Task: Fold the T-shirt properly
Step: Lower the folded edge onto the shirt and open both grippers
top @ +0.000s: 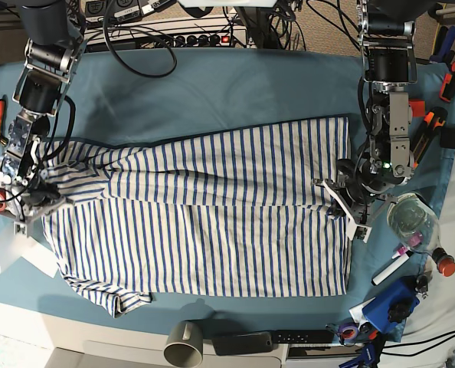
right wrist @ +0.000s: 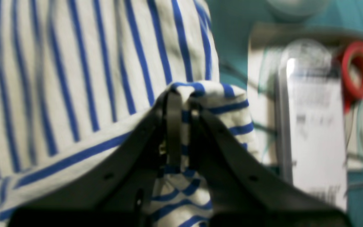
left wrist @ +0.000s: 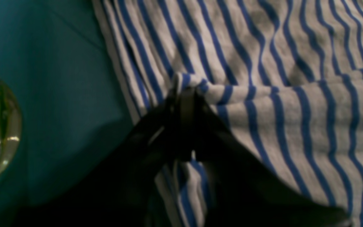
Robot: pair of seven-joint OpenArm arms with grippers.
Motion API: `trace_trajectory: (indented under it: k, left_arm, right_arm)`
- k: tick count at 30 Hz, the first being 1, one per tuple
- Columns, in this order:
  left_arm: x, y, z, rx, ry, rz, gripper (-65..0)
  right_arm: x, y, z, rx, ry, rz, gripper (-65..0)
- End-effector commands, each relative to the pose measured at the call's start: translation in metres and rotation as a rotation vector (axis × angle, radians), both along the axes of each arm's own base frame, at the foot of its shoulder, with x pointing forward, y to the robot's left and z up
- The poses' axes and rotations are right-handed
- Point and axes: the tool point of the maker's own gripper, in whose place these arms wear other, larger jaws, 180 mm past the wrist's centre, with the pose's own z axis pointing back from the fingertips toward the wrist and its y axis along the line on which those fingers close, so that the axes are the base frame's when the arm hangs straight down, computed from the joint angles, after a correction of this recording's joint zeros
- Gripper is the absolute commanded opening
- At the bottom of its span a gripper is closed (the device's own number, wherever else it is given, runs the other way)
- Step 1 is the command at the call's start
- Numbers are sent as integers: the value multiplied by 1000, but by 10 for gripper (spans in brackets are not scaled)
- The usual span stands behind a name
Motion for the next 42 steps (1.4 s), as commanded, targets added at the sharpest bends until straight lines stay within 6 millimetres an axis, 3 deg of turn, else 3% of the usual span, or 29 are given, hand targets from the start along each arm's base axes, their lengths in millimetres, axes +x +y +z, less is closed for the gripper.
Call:
trace_trajectory:
  k: [1, 5, 13, 17, 20, 23, 27, 32, 38, 42]
  left_arm:
    - [13, 1, 19, -8, -64, 1, -650]
    - [13, 1, 19, -8, -64, 0, -650]
    - [13, 1, 19, -8, -64, 0, -650]
    - [13, 1, 20, -8, -64, 1, -462]
    - [14, 1, 21, -7, -67, 1, -389]
    - [18, 1, 25, -7, -78, 1, -390]
    - [25, 2, 34, 0, -80, -1, -390]
    - [30, 3, 39, 14, -51, -5, -390]
    - [16, 4, 31, 40, 95, -16, -390]
    - [10, -8, 45, -11, 103, -54, -390]
  right_arm:
    - [17, -11, 35, -31, -96, -8, -650]
    - [25, -11, 46, -28, -112, -12, -650]
    - [16, -7, 33, -22, -20, 21, -650]
    - [17, -6, 34, -21, -17, 34, -510]
    - [16, -6, 34, -21, -11, 32, -486]
    - [17, -6, 39, -20, -13, 30, -486]
    - [18, -2, 63, 43, -55, 45, -482]
    - [18, -4, 97, 35, -103, 83, -405]
    - [9, -3, 100, 106, -59, 94, -404]
    - [3, -3, 107, 196, -86, 92, -404]
